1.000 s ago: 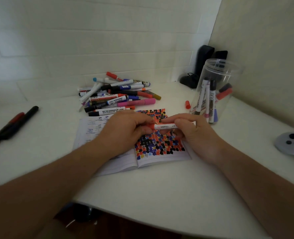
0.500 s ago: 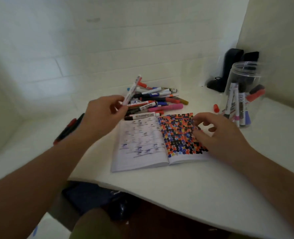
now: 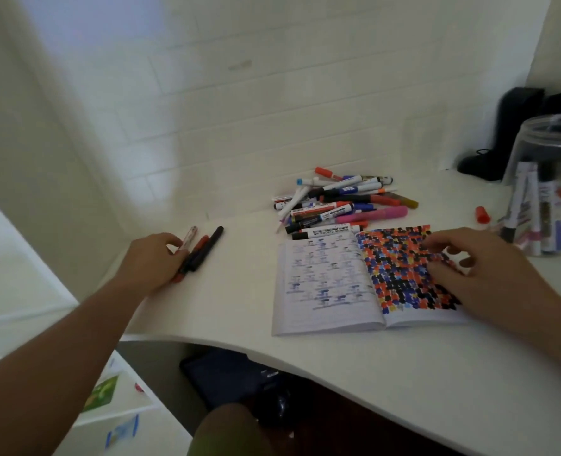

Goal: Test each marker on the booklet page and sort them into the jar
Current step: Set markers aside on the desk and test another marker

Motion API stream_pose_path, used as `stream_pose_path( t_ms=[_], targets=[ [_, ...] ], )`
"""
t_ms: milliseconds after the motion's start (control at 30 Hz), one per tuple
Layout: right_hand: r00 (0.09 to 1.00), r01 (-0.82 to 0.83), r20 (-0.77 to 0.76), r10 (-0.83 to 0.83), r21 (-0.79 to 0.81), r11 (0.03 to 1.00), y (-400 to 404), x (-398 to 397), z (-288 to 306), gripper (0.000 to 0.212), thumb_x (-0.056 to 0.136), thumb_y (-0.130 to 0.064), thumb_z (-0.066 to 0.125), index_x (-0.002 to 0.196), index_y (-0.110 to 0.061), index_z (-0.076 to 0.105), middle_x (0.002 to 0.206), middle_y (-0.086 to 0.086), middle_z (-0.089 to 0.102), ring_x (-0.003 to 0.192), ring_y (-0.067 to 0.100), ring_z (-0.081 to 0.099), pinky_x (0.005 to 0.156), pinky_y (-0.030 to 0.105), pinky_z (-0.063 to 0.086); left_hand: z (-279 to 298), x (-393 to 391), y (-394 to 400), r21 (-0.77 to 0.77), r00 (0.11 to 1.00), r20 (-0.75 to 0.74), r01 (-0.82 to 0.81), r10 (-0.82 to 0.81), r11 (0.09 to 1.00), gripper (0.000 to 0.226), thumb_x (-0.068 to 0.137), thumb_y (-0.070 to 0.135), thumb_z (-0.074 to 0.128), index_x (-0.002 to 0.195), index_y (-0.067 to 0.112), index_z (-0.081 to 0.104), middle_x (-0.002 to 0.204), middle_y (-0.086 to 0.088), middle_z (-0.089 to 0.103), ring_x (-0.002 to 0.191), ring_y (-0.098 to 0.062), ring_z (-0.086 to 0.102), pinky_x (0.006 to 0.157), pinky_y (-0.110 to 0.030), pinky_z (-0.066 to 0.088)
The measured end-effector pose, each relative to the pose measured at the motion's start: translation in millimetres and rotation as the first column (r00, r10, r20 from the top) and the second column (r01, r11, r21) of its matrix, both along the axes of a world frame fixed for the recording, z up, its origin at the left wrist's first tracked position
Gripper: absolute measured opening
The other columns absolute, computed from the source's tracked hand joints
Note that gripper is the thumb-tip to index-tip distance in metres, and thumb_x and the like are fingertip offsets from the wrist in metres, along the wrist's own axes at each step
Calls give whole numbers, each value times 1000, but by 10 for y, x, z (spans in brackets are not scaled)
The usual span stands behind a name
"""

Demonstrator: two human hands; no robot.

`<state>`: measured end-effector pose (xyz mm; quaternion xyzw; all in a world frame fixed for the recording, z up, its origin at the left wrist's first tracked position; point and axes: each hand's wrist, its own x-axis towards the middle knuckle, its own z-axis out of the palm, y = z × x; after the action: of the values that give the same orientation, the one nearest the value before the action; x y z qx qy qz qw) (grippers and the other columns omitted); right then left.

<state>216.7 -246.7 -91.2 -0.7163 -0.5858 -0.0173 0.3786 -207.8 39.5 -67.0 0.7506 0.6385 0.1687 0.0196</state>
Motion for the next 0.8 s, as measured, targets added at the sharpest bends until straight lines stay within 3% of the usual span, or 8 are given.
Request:
stream_pose_path(
  t_ms=[100, 200, 300, 367, 467, 567, 667, 800],
  targets=[
    [999, -10, 30, 11, -4, 1000, 9, 16, -13, 28, 90, -26, 72, 116, -34, 68, 101, -27, 59, 95, 1, 54, 89, 36, 47, 21, 123, 18, 43, 1000, 11, -10, 9, 999, 37, 100, 56, 48, 107, 28, 70, 83, 6, 65, 66, -12, 60, 62, -29, 44],
    [999, -4, 33, 4, -15, 1000, 42, 35, -34, 29, 90, -27, 72, 118, -34, 69, 105, -21, 61, 101, 7, 55, 90, 35, 47, 55, 334, 9, 170, 1000, -28, 1, 3, 985, 37, 97, 58, 46, 105, 31, 71, 93, -2, 64, 82, -27, 61, 76, -39, 52],
    [1000, 4, 31, -3, -35, 999, 56, 56, -41, 30, 91, -28, 72, 119, -36, 68, 106, -20, 62, 102, 8, 53, 91, 36, 47, 69, 815, -137, 262, 980, -78, 198, -184, 945, 20, 94, 46, 59, 104, 38, 74, 104, -5, 66, 101, -35, 59, 88, -44, 52],
    [1000, 4, 28, -3, -36, 999, 48, 57, -41, 30, 90, -29, 71, 119, -35, 68, 105, -21, 62, 101, 7, 52, 90, 34, 46, 63, 1253, -288, 279, 930, -90, 367, -356, 887, 18, 94, 41, 61, 105, 40, 74, 106, 0, 66, 103, -30, 57, 88, -41, 47],
    [999, 7, 40, -6, -25, 1000, 37, 51, -33, 29, 90, -30, 70, 119, -34, 69, 103, -19, 63, 100, 7, 52, 89, 34, 46, 5, 1814, -474, 241, 864, -129, 503, -486, 830, 22, 97, 41, 59, 113, 42, 73, 113, 4, 65, 106, -25, 54, 87, -39, 43],
    [999, 27, 44, -25, -52, 998, 31, 55, -20, 28, 92, -33, 67, 119, -37, 67, 102, -21, 60, 101, 8, 52, 90, 35, 47, -52, 2134, -524, 271, 847, -215, 530, -486, 804, 30, 97, 43, 56, 125, 40, 66, 120, -2, 64, 112, -28, 54, 90, -41, 44],
    [999, 19, 33, -18, -47, 999, 31, 66, -28, 27, 91, -36, 66, 118, -40, 66, 102, -24, 57, 101, 8, 51, 88, 35, 46, -47, 2231, -427, 278, 889, -228, 451, -398, 848, 37, 99, 40, 53, 134, 32, 59, 124, -7, 61, 113, -31, 53, 91, -43, 42],
    [1000, 21, 12, -20, -39, 999, 40, 65, -27, 26, 91, -35, 66, 117, -41, 66, 103, -23, 56, 103, 7, 49, 87, 32, 43, -65, 2238, -269, 211, 892, -281, 418, -355, 883, 32, 101, 44, 54, 122, 23, 65, 114, -9, 60, 106, -31, 54, 85, -43, 42]
  ],
)
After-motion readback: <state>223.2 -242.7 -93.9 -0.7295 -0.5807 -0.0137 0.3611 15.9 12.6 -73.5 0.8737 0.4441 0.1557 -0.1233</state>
